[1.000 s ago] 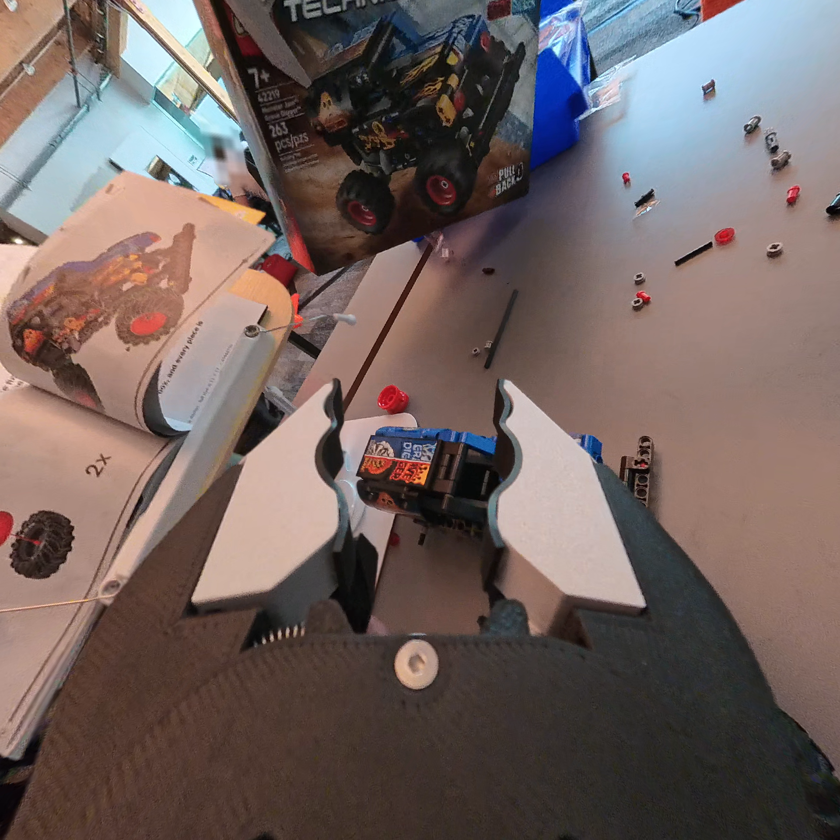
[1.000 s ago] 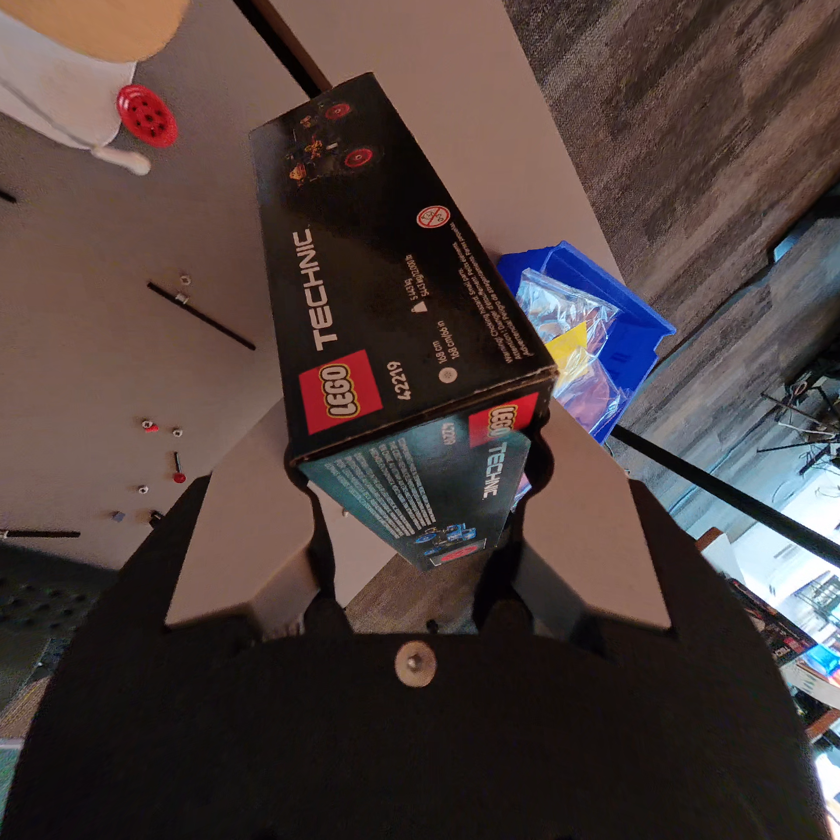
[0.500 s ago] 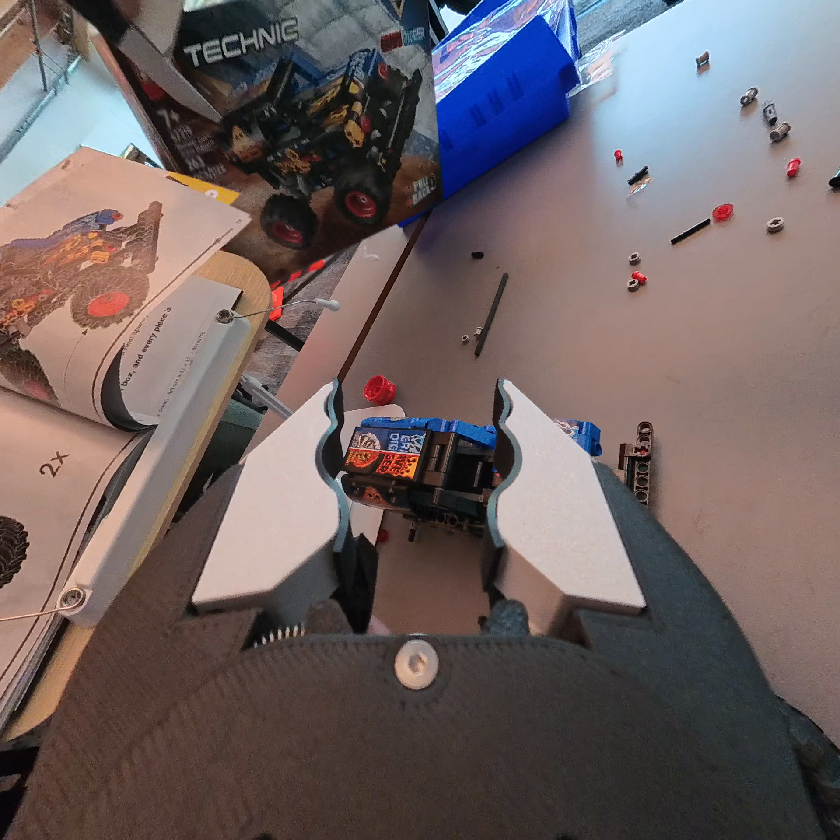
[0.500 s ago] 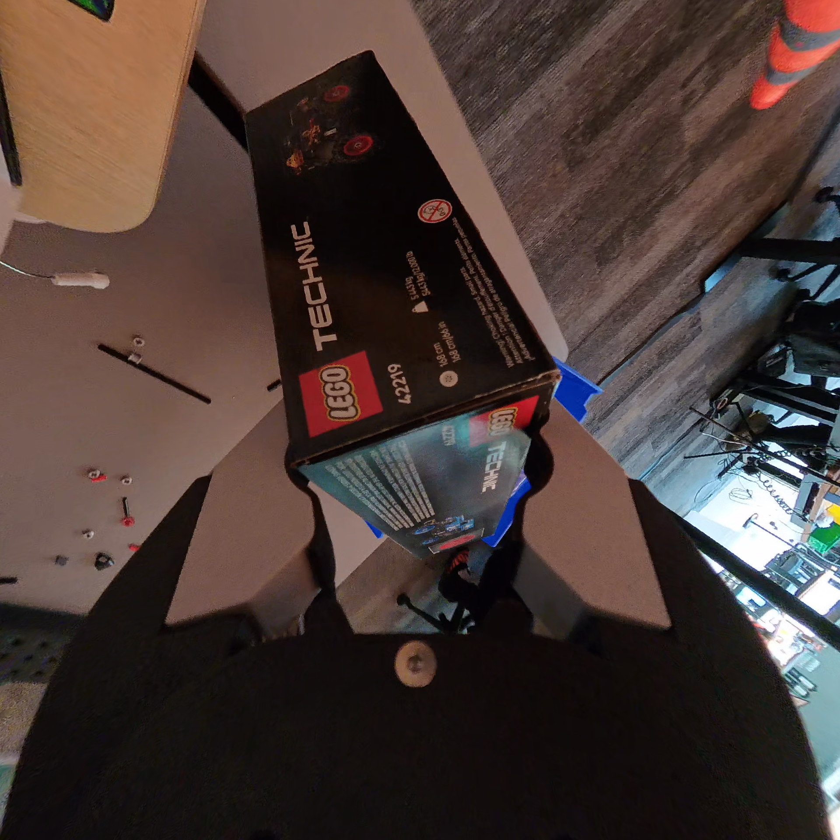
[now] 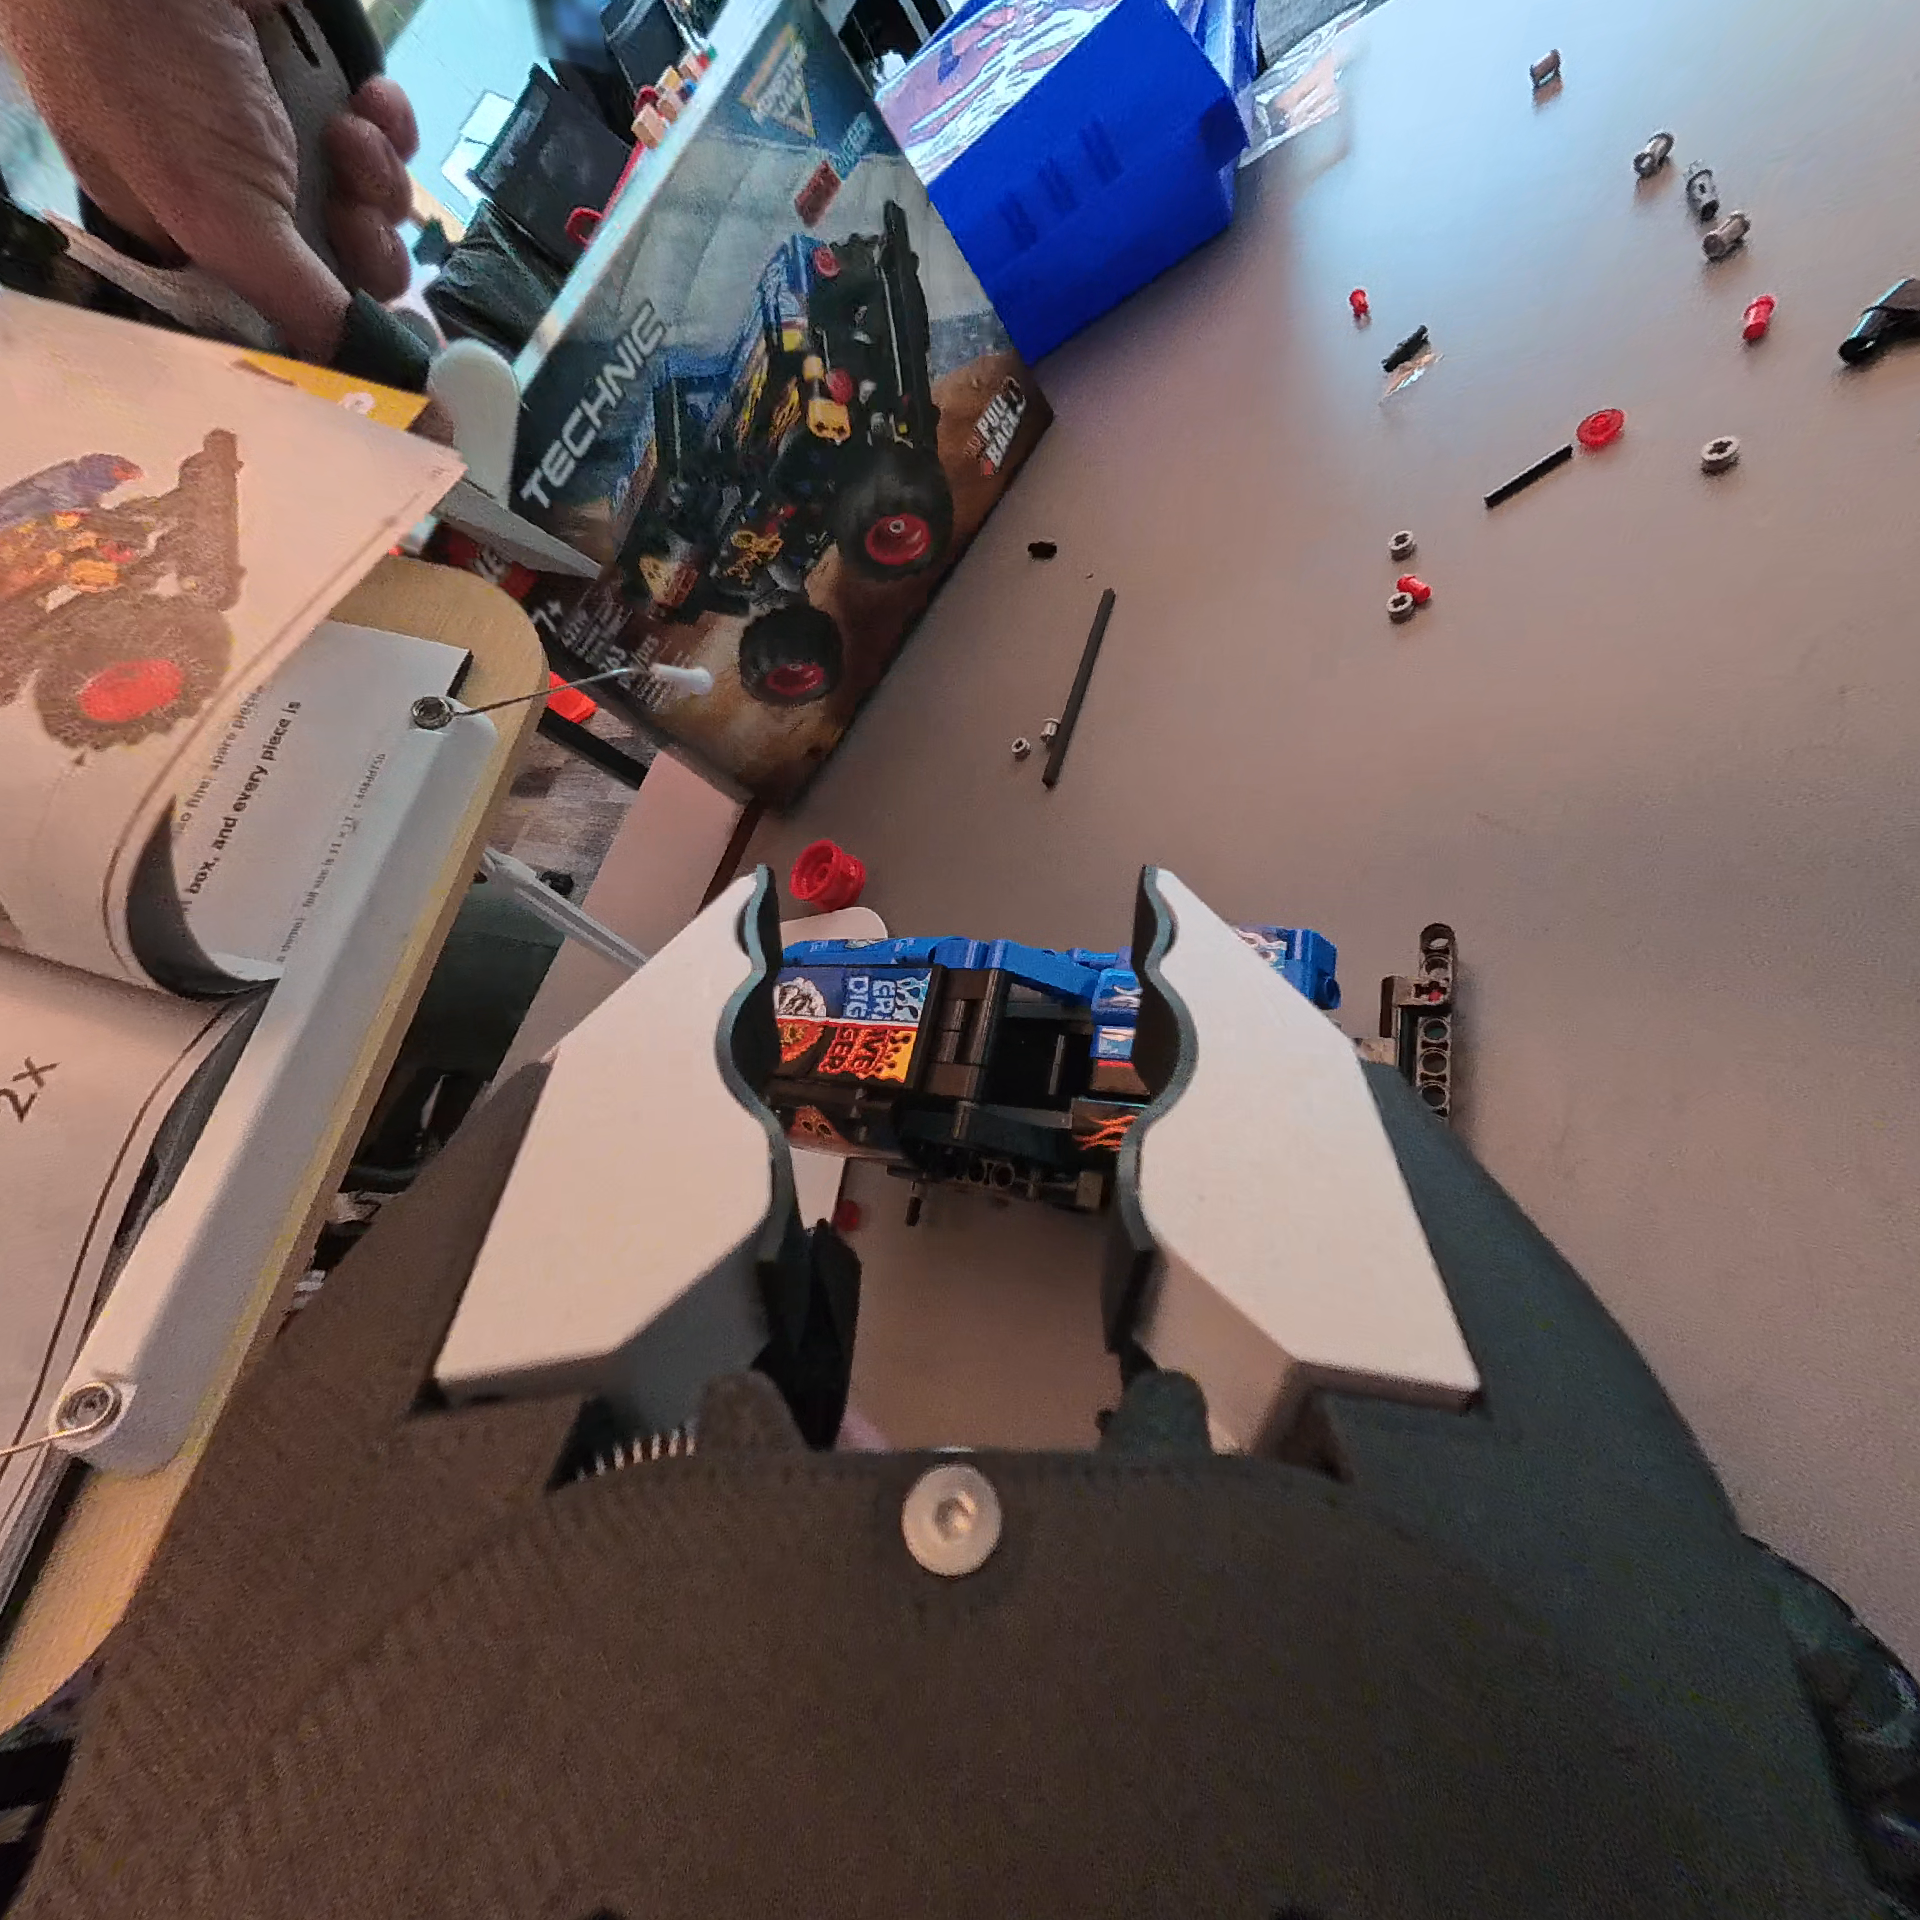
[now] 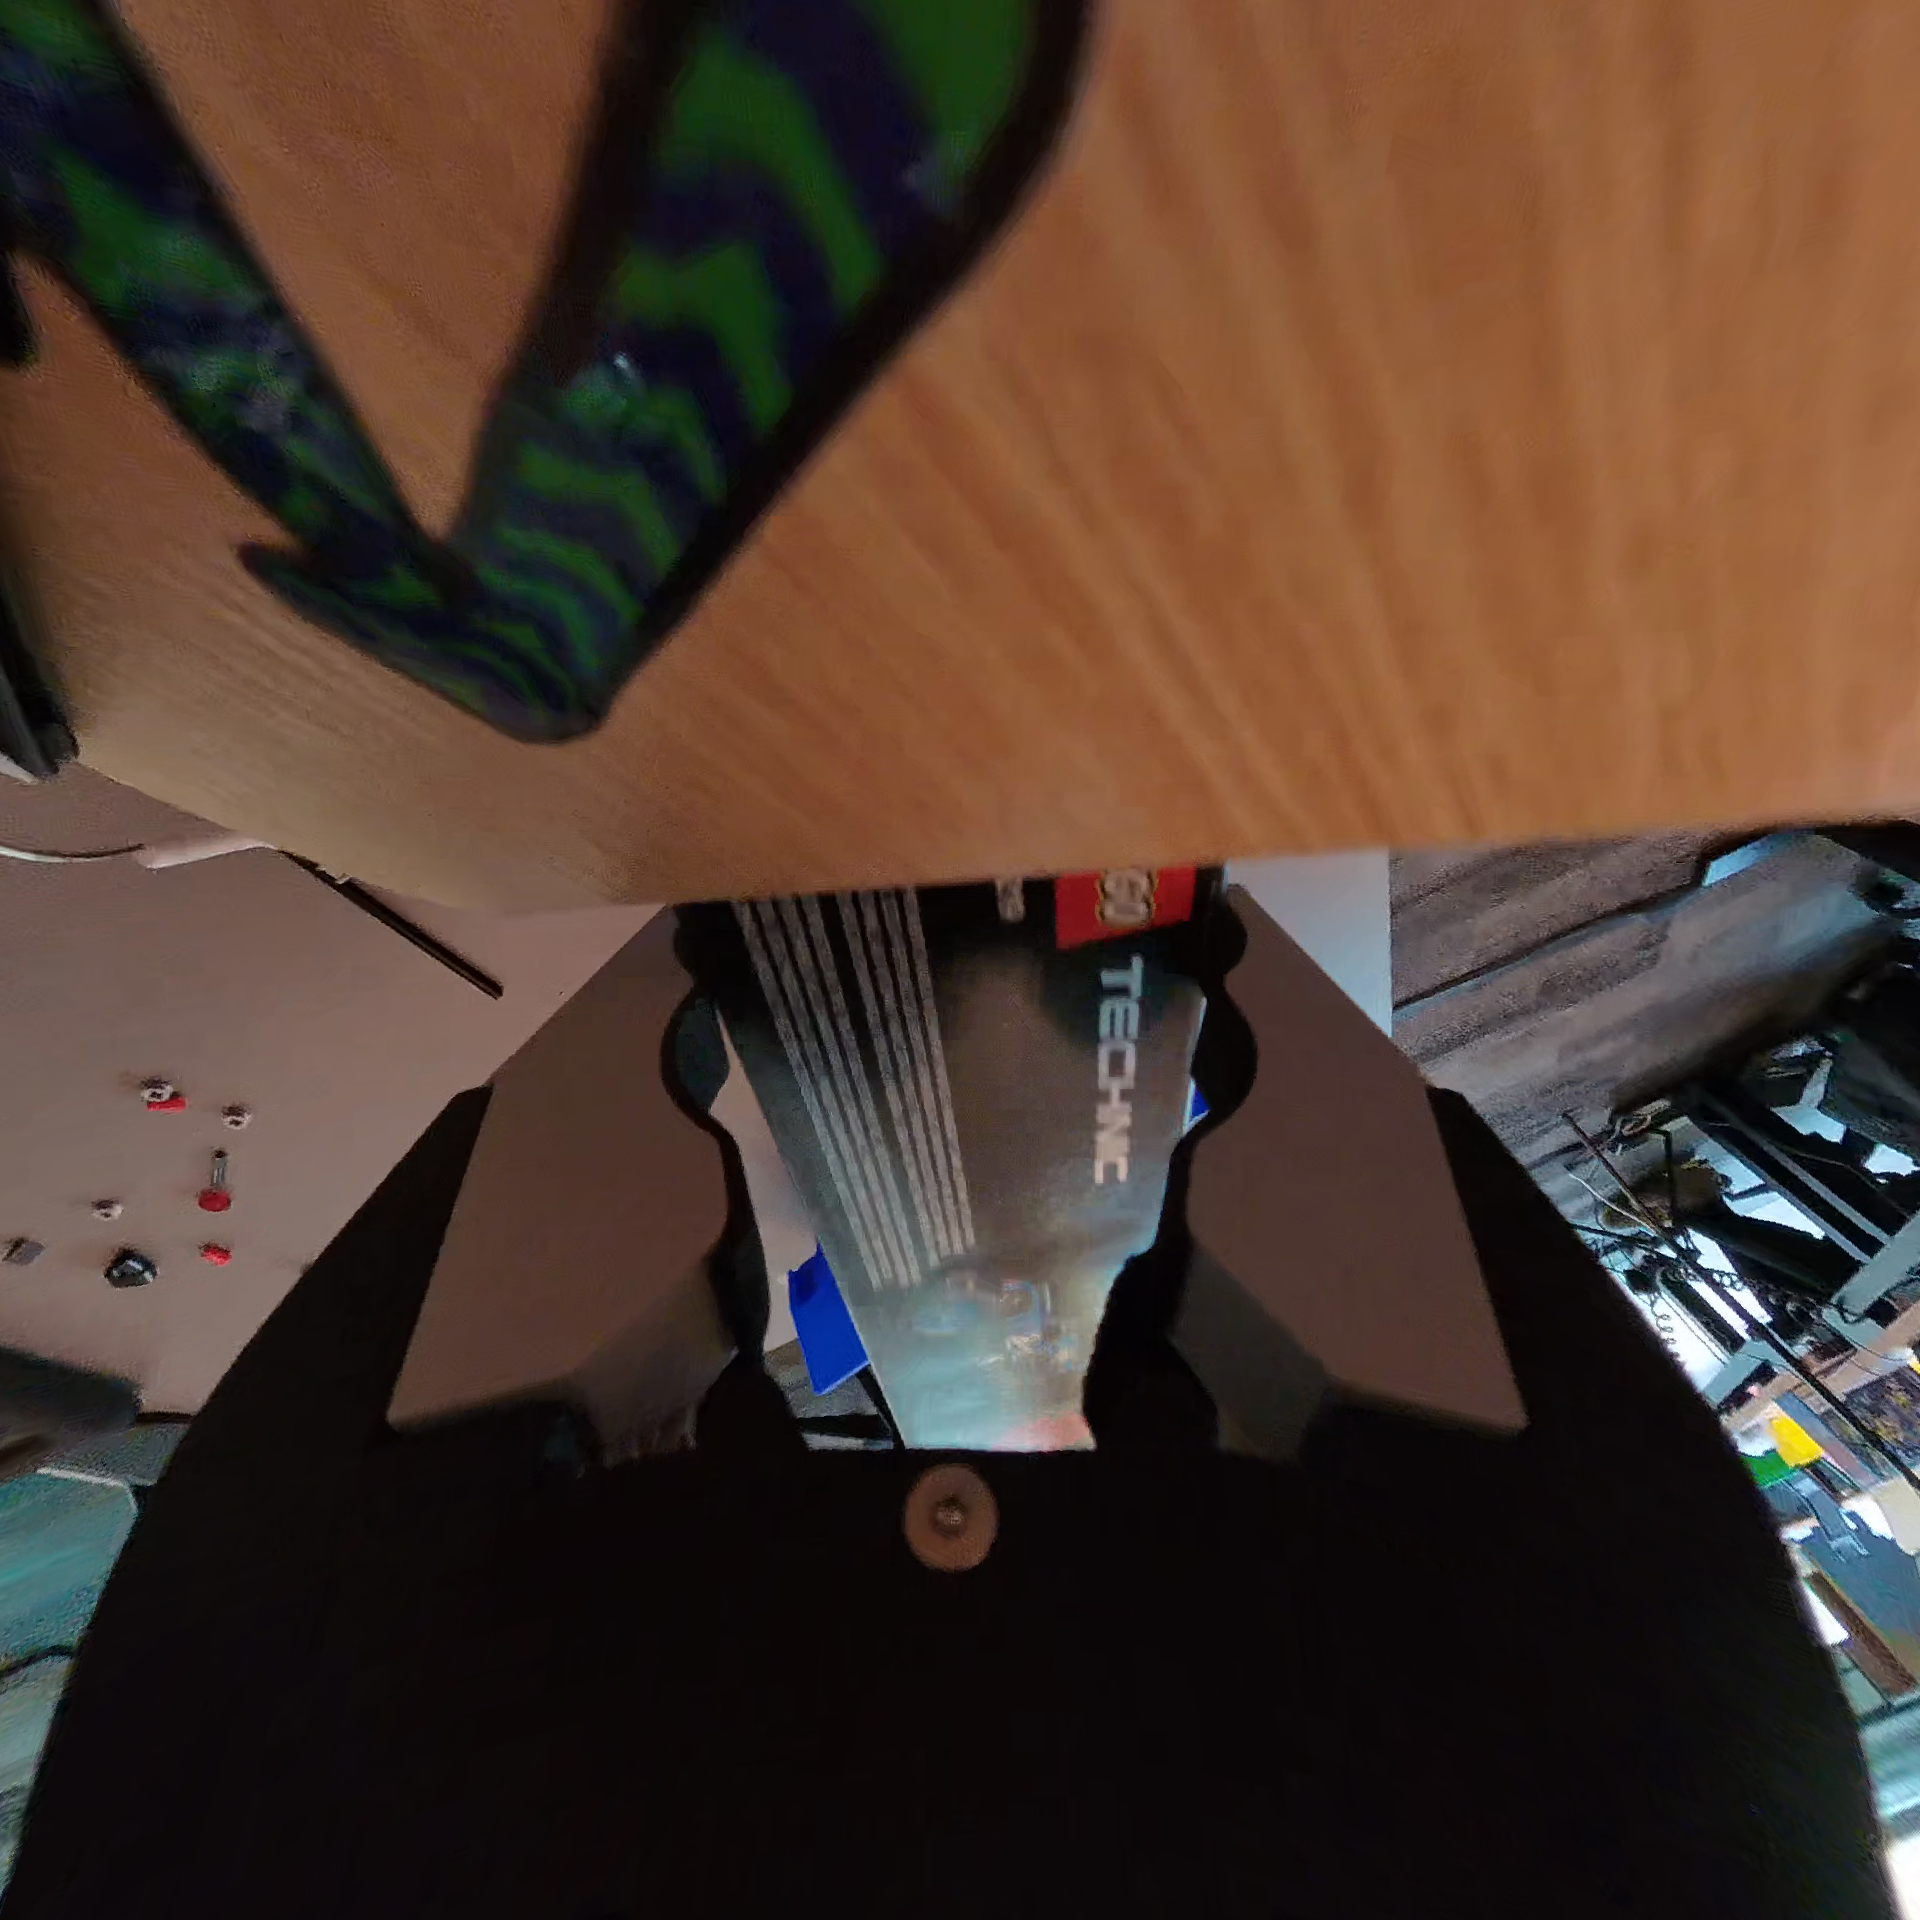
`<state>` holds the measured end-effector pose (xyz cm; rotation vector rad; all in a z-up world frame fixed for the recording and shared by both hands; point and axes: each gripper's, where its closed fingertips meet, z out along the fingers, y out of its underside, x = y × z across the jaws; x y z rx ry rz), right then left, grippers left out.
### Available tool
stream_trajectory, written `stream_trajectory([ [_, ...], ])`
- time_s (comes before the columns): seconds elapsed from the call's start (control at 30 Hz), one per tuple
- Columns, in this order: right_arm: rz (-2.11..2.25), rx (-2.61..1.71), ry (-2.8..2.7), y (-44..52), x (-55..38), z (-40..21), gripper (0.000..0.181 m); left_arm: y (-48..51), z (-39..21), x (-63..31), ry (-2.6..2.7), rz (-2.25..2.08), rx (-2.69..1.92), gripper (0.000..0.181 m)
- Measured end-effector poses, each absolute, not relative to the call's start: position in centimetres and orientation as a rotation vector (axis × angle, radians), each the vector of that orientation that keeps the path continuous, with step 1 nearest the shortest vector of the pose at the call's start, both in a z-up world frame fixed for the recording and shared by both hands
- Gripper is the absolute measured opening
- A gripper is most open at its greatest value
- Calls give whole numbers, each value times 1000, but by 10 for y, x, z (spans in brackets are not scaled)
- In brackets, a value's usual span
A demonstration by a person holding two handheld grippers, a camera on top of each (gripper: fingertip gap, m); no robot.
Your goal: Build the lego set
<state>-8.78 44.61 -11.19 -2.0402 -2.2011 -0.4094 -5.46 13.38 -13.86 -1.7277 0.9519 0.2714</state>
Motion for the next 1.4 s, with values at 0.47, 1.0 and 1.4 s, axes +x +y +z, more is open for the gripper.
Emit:
stream_trajectory([
  [0.47, -258, -1816, -1917, 393, -45, -17, 109, 103, -120, -105, 967, 171, -1863, 71],
  [1.0, 692, -1499, -2131, 26, -47, -176, 47, -25, -233, -78, 1096, -237, -2270, 47],
  [1.4, 888, -1566, -2142, -6, -68, -232, 29, -5, -199, -89, 877, -364, -2139, 26],
])
